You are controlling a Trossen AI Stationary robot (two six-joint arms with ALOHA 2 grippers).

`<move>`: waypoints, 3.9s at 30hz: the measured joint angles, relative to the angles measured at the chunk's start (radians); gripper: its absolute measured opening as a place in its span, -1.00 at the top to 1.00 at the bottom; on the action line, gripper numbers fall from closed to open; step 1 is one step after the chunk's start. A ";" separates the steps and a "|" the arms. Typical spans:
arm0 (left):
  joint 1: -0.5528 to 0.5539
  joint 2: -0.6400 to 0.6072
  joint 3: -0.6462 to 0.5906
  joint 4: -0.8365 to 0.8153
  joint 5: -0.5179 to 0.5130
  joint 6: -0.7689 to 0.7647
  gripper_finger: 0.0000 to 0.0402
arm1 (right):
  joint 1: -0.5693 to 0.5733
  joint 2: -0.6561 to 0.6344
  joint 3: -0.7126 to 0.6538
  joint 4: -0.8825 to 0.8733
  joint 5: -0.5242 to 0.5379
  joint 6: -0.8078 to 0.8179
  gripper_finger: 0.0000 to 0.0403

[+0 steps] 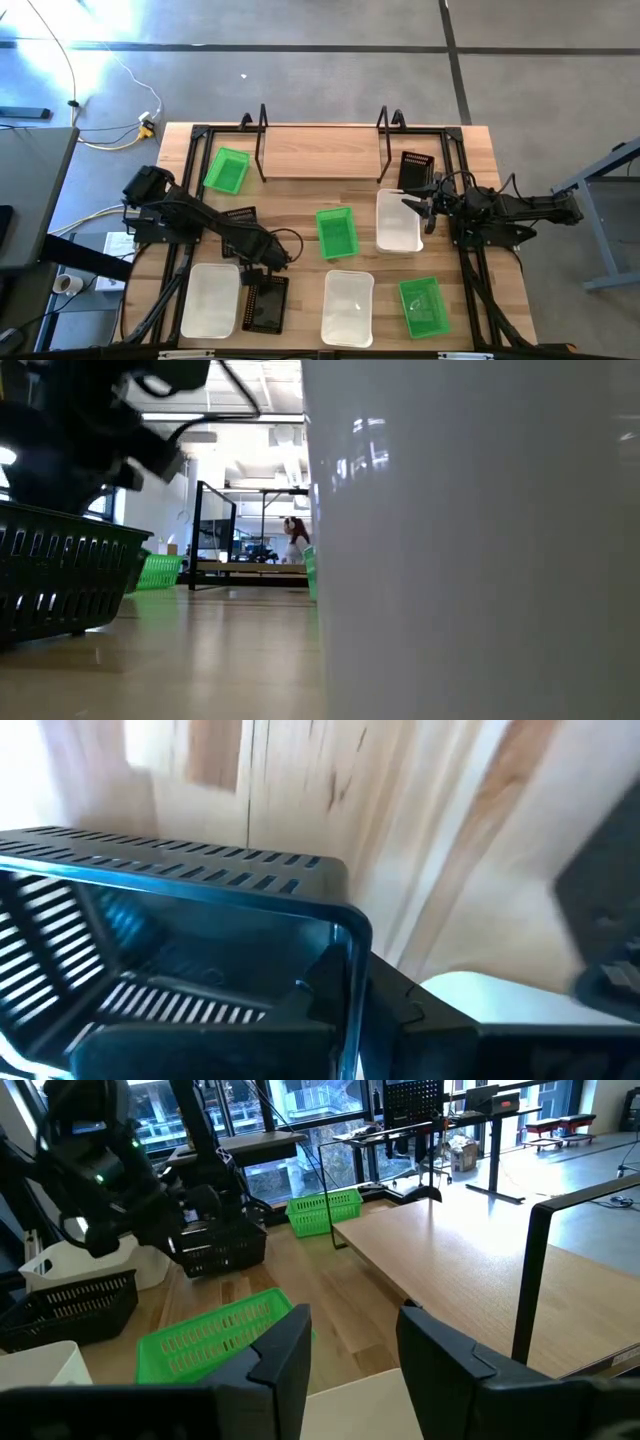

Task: Stack baskets on shelf by color
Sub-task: Put the middle left black bin on the shelf, then put the middle right white bin on the shelf

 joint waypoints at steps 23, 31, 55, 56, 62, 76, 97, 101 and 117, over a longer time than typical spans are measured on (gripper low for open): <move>0.169 -0.001 0.489 -0.121 -0.192 0.291 1.00 | 0.000 0.000 0.000 0.000 0.000 0.000 0.34; 0.355 -0.001 0.573 -0.119 -0.356 0.500 1.00 | 0.000 0.000 0.000 0.000 0.000 0.000 0.34; 0.714 0.216 0.577 -0.129 -0.275 0.870 1.00 | 0.000 0.000 0.000 0.000 0.000 0.000 0.34; 0.716 0.223 0.577 -0.127 -0.274 0.877 1.00 | 0.000 0.000 0.000 0.000 0.000 0.000 0.34; 0.729 0.266 0.577 -0.146 -0.268 0.884 1.00 | 0.000 0.000 0.000 0.000 0.000 0.000 0.34; 0.753 0.292 0.577 -0.148 -0.254 0.917 1.00 | 0.000 0.000 0.000 0.000 0.000 0.000 0.34; 0.786 0.292 0.577 -0.146 -0.197 0.927 0.83 | -0.002 0.000 0.000 0.000 0.000 -0.019 0.34; 0.786 0.292 0.577 -0.146 -0.197 0.928 0.74 | -0.002 0.000 0.000 0.000 0.000 -0.019 0.34; 0.777 0.291 0.709 -0.279 -0.106 0.857 0.50 | -0.002 0.000 0.000 0.225 -0.022 0.532 0.34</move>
